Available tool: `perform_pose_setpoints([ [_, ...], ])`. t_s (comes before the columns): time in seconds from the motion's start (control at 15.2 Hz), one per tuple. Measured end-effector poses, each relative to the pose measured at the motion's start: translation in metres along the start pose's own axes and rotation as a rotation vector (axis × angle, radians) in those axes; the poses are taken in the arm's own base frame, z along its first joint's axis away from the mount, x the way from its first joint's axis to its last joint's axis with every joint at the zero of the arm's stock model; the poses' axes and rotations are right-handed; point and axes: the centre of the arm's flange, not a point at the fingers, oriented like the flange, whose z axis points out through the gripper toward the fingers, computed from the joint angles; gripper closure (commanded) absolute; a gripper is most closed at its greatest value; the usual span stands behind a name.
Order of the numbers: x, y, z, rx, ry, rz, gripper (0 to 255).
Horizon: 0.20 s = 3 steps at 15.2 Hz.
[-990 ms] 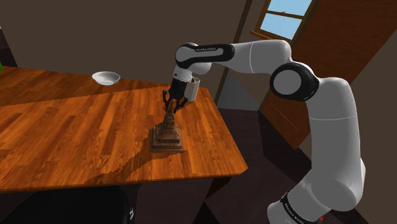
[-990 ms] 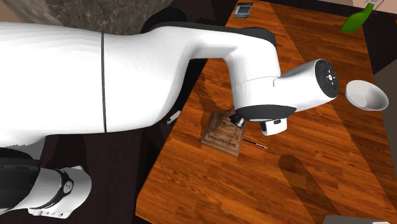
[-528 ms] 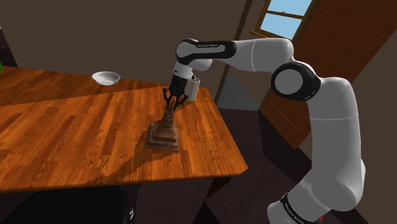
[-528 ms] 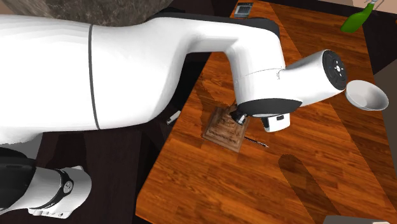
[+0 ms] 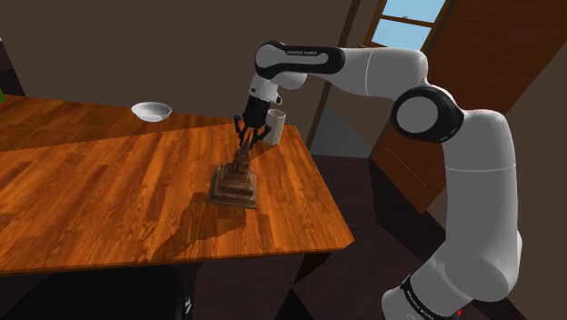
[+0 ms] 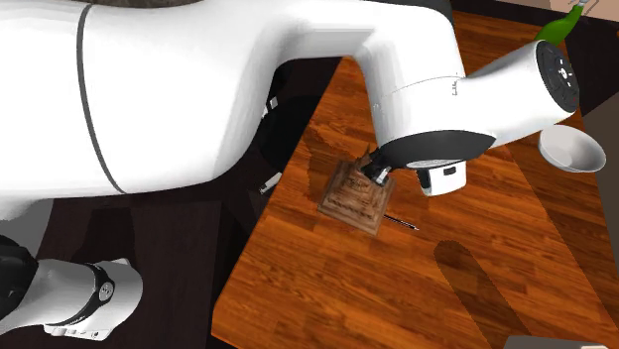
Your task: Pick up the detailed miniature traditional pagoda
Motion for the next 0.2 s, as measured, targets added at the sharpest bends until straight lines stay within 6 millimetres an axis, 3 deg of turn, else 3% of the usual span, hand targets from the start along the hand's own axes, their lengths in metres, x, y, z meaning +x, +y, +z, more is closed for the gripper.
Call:
perform_pose_setpoints([
  [0.2, -0.0061, -0.002, -0.0136, 0.0, 0.0, 0.0, 255],
])
